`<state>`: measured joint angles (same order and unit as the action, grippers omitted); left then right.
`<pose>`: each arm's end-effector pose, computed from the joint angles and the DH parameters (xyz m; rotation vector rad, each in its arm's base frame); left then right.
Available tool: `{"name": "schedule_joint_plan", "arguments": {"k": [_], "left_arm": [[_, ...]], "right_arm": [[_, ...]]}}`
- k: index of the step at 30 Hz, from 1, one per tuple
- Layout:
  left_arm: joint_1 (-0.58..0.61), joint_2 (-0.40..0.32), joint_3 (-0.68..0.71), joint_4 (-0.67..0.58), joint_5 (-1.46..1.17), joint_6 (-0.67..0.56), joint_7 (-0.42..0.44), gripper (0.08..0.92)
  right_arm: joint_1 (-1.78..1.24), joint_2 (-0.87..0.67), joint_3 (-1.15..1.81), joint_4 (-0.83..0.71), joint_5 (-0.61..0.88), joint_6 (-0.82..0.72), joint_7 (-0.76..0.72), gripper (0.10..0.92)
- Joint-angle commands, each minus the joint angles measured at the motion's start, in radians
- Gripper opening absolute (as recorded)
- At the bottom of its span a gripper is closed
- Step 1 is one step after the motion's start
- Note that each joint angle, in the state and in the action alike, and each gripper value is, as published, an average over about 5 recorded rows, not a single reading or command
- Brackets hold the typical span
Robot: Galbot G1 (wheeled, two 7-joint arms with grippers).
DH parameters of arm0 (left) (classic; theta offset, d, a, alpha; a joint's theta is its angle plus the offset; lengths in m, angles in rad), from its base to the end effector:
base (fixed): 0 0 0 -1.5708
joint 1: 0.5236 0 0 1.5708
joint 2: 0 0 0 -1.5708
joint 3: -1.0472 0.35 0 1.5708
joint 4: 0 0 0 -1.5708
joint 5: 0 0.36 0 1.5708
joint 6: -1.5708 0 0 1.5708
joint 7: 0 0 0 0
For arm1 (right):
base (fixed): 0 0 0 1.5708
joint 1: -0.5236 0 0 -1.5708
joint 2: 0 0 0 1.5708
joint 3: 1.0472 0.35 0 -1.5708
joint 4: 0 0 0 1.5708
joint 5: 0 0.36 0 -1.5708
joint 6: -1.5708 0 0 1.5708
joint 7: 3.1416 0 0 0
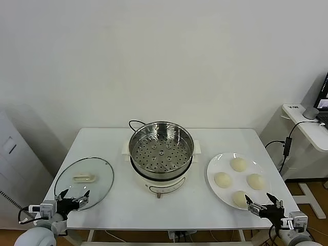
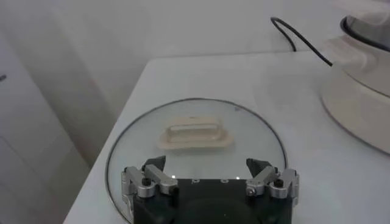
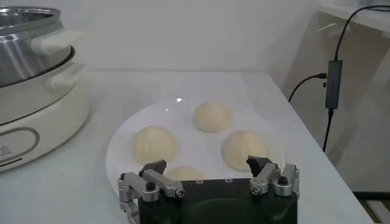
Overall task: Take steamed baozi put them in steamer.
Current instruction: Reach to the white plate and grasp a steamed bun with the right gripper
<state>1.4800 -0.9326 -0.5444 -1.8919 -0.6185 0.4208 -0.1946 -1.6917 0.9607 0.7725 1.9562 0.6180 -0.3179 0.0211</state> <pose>0.2322 0.1465 -0.3117 0.0198 -2.5657 -0.1032 0.1810 -0.1903 -0.2973 0.0076 -2.6342 0.0563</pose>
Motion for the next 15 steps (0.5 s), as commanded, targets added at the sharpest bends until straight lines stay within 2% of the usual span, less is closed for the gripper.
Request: {"name": "schedule_joint_plan", "arguments": {"k": [1, 15], "left_arm": [[0.001, 0.001, 0.001, -0.001, -0.009, 0.000, 0.001, 0.823], [0.008, 0.000, 0.000, -0.014, -0.015, 0.001, 0.001, 0.823]], "right_arm": [[0.000, 0.001, 0.000, 0.000, 0.004, 0.002, 0.000, 0.823], [0.000, -0.004, -0.001, 0.006, -0.006, -0.008, -0.002, 0.823]]}}
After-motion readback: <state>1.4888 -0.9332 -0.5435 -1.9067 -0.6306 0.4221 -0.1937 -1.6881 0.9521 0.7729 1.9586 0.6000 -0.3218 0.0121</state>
